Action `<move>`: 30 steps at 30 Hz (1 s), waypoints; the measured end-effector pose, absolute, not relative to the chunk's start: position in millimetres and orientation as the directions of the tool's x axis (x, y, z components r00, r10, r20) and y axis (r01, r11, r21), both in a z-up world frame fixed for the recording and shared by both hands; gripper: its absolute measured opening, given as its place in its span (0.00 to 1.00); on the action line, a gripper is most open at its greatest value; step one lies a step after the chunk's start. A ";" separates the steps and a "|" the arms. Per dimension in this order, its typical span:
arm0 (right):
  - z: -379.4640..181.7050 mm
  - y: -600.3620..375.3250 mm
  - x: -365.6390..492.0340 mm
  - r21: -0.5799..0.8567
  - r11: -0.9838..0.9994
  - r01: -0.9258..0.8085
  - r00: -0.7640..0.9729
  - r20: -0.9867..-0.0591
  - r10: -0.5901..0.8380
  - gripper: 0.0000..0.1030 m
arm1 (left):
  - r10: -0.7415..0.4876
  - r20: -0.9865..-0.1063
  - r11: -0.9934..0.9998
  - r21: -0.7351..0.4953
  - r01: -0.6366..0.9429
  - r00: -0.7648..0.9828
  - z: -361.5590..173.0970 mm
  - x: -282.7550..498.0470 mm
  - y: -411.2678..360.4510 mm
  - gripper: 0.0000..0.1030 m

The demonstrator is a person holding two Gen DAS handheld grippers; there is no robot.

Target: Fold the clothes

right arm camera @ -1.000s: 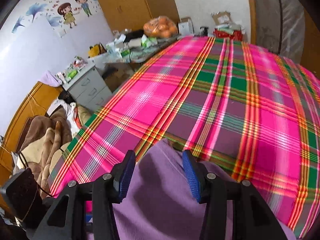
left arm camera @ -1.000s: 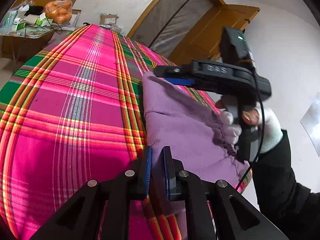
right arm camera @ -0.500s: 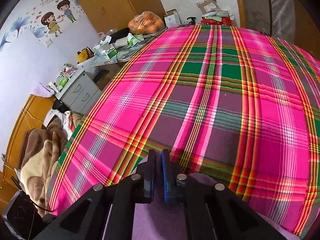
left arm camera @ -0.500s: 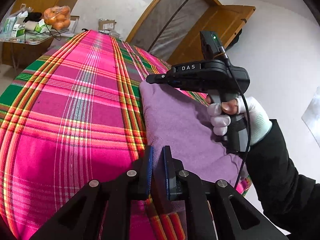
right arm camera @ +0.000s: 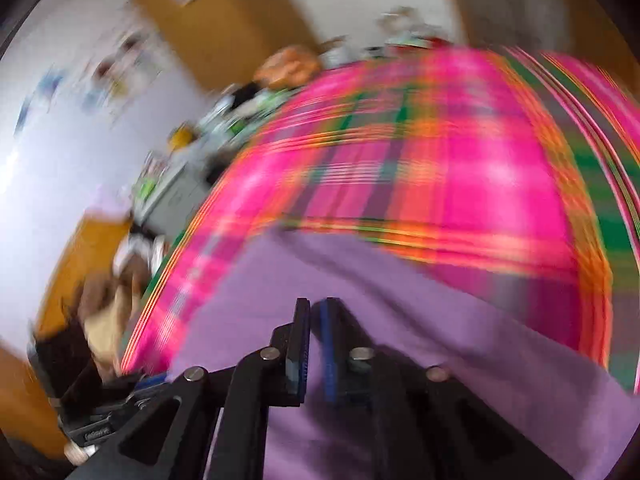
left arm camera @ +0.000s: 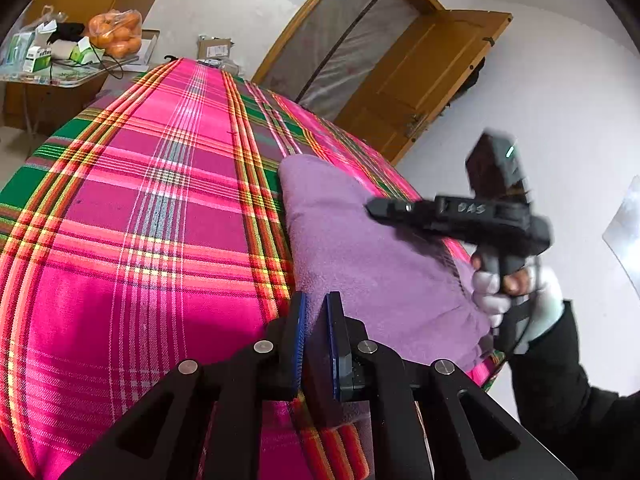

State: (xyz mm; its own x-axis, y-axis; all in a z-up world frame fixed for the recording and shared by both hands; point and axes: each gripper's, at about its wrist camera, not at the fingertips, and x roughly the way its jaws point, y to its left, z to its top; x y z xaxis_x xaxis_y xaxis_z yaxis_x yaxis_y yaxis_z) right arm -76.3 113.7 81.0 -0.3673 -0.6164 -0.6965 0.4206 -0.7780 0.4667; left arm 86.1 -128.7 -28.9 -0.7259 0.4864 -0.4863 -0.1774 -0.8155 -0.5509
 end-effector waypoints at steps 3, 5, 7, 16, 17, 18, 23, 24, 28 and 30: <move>79.3 155.6 -70.8 0.516 -0.786 0.340 -0.437 -0.654 -0.618 0.03 | 0.484 -0.498 -0.822 -0.541 -0.178 -0.719 -28.4 86.1 -128.0 0.11; 85.1 176.2 -55.0 0.536 -0.780 0.325 -0.477 -0.619 -0.624 0.03 | 0.481 -0.506 -0.826 -0.535 -0.178 -0.716 -28.0 86.2 -127.7 0.12; 90.8 187.2 -39.4 0.545 -0.771 0.330 -0.506 -0.587 -0.632 0.06 | 0.472 -0.510 -0.833 -0.526 -0.173 -0.719 -25.9 88.5 -128.7 0.12; 80.4 155.9 33.6 0.427 -0.732 0.532 -0.490 -0.549 -0.677 0.13 | 0.405 -0.494 -0.868 -0.471 -0.155 -0.769 -1.8 100.4 -134.0 0.10; 77.5 156.3 37.7 0.398 -0.742 0.539 -0.496 -0.562 -0.662 0.12 | 0.407 -0.484 -0.867 -0.472 -0.160 -0.775 1.8 100.9 -134.6 0.10; 74.7 157.4 41.6 0.369 -0.753 0.545 -0.504 -0.573 -0.646 0.11 | 0.410 -0.480 -0.866 -0.472 -0.165 -0.776 3.3 100.7 -134.3 0.10; 87.9 168.5 53.8 0.376 -0.762 0.527 -0.547 -0.536 -0.643 0.17 | 0.419 -0.477 -0.863 -0.472 -0.177 -0.772 6.9 98.6 -130.8 0.10; 91.1 171.0 56.1 0.383 -0.763 0.520 -0.555 -0.528 -0.643 0.26 | 0.421 -0.483 -0.863 -0.474 -0.175 -0.768 5.4 97.9 -129.9 0.12; 79.9 195.4 45.1 0.551 -0.721 0.420 -0.517 -0.507 -0.689 0.56 | 0.429 -0.512 -0.862 -0.478 -0.168 -0.744 -5.4 94.0 -121.0 0.21; 75.2 201.8 38.9 0.591 -0.713 0.378 -0.513 -0.507 -0.693 0.56 | 0.437 -0.514 -0.862 -0.474 -0.180 -0.738 -6.3 92.7 -115.9 0.21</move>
